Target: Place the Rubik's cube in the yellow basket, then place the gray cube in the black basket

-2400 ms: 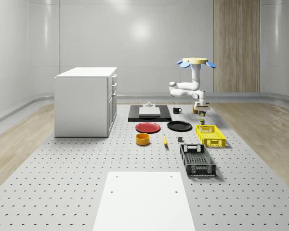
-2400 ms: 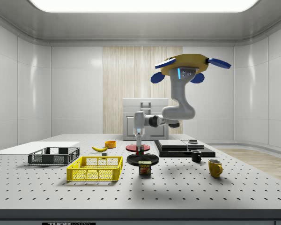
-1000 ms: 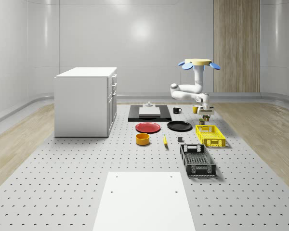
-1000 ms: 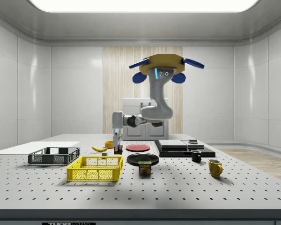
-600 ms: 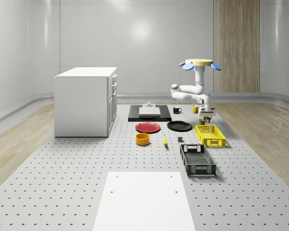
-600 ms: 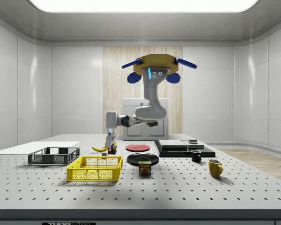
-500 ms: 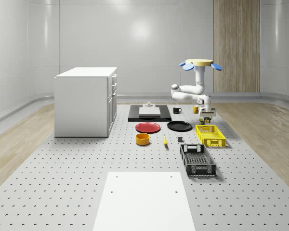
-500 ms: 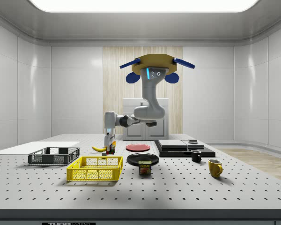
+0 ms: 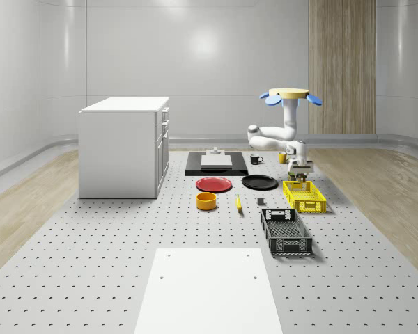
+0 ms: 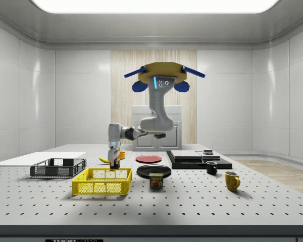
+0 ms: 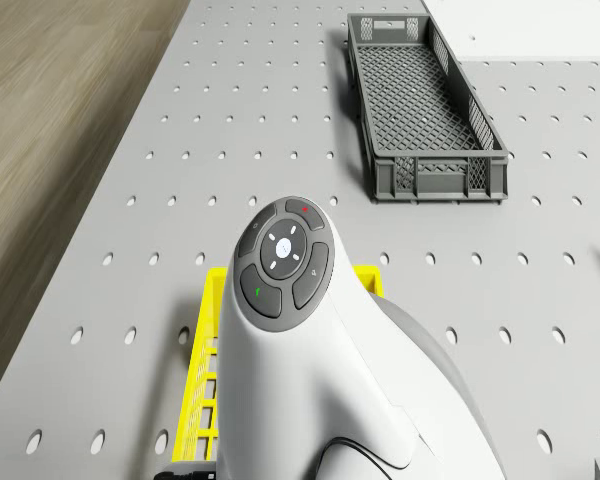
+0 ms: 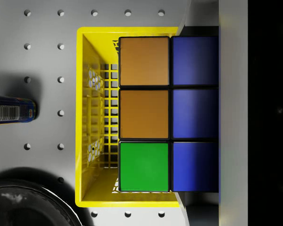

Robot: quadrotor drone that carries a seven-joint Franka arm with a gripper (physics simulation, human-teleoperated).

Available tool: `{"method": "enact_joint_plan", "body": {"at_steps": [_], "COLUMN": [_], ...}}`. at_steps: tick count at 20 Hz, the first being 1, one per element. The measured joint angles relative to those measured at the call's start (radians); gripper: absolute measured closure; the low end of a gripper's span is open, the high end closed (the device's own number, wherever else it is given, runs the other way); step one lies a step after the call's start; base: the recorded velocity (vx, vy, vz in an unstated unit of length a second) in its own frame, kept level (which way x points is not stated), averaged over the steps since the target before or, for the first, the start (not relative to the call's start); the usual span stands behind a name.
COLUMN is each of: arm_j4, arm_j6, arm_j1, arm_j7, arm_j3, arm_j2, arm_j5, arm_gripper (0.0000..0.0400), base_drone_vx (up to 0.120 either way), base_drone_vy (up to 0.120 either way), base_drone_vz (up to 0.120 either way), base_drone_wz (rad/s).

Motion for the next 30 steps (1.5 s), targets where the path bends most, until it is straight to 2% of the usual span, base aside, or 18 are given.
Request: {"method": "enact_joint_plan", "body": {"at_steps": [7, 25, 27, 30], "arm_j4": [0.0, 0.059, 0.063, 0.062], "arm_j6": [0.004, 0.078, 0.081, 0.076], "arm_j1": [-0.001, -0.034, -0.035, -0.033], "arm_j7": [0.001, -0.002, -0.003, -0.004], "arm_j3": [0.001, -0.186, -0.197, -0.195], "arm_j2": [-0.004, -0.005, -0.002, 0.001], "arm_j5": [0.002, -0.174, -0.185, -0.184], "arm_gripper": [0.0075, 0.0075, 0.0046, 0.0022], "base_drone_vx": [0.0, 0.0, 0.0, 0.0], "base_drone_vy": [0.0, 0.0, 0.0, 0.0], "base_drone_vz": [-0.12, 0.0, 0.0, 0.0], "base_drone_wz": [0.0, 0.0, 0.0, 0.0]}}
